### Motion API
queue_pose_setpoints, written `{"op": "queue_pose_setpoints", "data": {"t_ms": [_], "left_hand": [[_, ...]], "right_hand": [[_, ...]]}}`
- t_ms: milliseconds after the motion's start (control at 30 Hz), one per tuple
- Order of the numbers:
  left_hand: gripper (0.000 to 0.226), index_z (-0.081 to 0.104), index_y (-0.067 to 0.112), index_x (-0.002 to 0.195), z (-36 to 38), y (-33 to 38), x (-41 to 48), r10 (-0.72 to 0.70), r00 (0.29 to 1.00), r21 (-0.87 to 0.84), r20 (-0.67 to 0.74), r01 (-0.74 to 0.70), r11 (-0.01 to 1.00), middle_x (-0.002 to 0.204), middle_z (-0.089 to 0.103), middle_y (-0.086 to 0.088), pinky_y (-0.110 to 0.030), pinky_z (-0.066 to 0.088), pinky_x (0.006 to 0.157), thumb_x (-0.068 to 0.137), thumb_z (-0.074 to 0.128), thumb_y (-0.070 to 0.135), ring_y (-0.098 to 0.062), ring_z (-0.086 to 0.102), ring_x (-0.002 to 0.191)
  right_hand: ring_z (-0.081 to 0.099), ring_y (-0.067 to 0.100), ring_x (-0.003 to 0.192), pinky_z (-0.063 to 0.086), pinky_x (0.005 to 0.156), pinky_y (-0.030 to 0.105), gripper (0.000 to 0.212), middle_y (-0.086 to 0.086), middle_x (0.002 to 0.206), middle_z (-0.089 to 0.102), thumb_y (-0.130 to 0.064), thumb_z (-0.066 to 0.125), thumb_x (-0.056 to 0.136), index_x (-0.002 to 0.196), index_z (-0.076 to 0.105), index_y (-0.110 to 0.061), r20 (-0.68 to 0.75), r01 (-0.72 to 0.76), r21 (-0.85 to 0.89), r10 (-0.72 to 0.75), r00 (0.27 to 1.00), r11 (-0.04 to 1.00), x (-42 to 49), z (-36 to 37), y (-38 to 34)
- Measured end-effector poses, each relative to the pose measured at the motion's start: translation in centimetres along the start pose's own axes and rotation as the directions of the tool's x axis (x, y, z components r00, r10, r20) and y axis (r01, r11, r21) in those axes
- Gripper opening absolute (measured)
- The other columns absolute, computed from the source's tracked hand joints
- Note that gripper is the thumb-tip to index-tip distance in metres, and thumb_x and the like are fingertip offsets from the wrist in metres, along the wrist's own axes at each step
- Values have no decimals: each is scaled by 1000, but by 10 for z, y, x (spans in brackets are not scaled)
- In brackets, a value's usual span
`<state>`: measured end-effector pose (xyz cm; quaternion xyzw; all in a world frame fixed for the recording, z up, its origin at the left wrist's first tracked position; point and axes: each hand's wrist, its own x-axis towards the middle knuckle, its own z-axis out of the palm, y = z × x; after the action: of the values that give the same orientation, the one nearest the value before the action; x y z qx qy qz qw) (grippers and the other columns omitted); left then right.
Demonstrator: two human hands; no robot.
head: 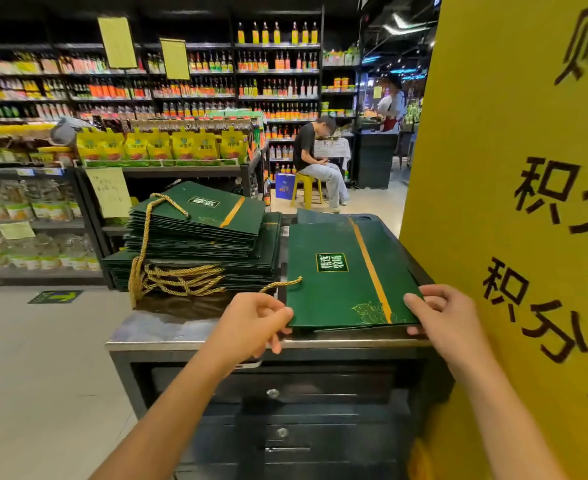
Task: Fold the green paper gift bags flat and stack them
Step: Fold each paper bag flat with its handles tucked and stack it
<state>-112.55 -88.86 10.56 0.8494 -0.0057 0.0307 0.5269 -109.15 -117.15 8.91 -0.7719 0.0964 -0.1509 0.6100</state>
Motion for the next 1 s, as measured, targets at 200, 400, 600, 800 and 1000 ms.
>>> {"op": "queue_pose_setpoints", "data": {"t_ms": [200, 400, 600, 800, 1000], "left_hand": [[15, 75, 20, 86, -10, -10, 9, 129, 987, 198, -98, -108, 974, 67, 73, 2, -22, 46, 46, 97, 64, 21, -7, 57, 45], [16, 74, 25, 91, -38, -26, 12, 260, 960, 346, -99, -212, 914, 67, 70, 6, -19, 54, 57, 92, 70, 10, -7, 65, 59], [30, 69, 33, 125, -26, -31, 22, 336, 931, 487, 144, -363, 795, 106, 50, 16, -20, 40, 92, 96, 68, 24, -8, 48, 105], [7, 72, 35, 98, -31, -24, 28, 285, 929, 486, 236, -366, 794, 104, 49, 13, -20, 40, 87, 94, 69, 30, -3, 46, 100], [9, 71, 28, 92, -45, -31, 22, 317, 944, 240, 95, -330, 913, 98, 59, 2, -22, 49, 80, 96, 67, 21, -8, 58, 88]], "right_hand": [[59, 19, 110, 52, 97, 40, 37, 2, 118, 64, -35, 67, 96, 127, 64, -15, -18, 227, -457, -264, 964, 860, -5, 2, -4], [55, 16, 116, 40, 95, 28, 26, -3, 119, 64, -30, 67, 96, 120, 68, -20, 155, 450, -516, -437, 886, 729, -14, 27, -16], [55, 7, 112, 39, 102, 25, 20, -10, 115, 66, -29, 67, 96, 115, 70, -24, 436, 638, -372, -480, 761, 674, -20, 67, -41], [55, 0, 100, 39, 89, 16, 17, -13, 108, 67, -27, 68, 95, 111, 72, -25, 579, 694, -314, -449, 681, 648, -19, 83, -44], [56, -10, 105, 40, 90, 5, 25, -22, 110, 66, -26, 71, 92, 117, 71, -31, 596, 656, -210, -437, 674, 725, -23, 84, -40]]}}
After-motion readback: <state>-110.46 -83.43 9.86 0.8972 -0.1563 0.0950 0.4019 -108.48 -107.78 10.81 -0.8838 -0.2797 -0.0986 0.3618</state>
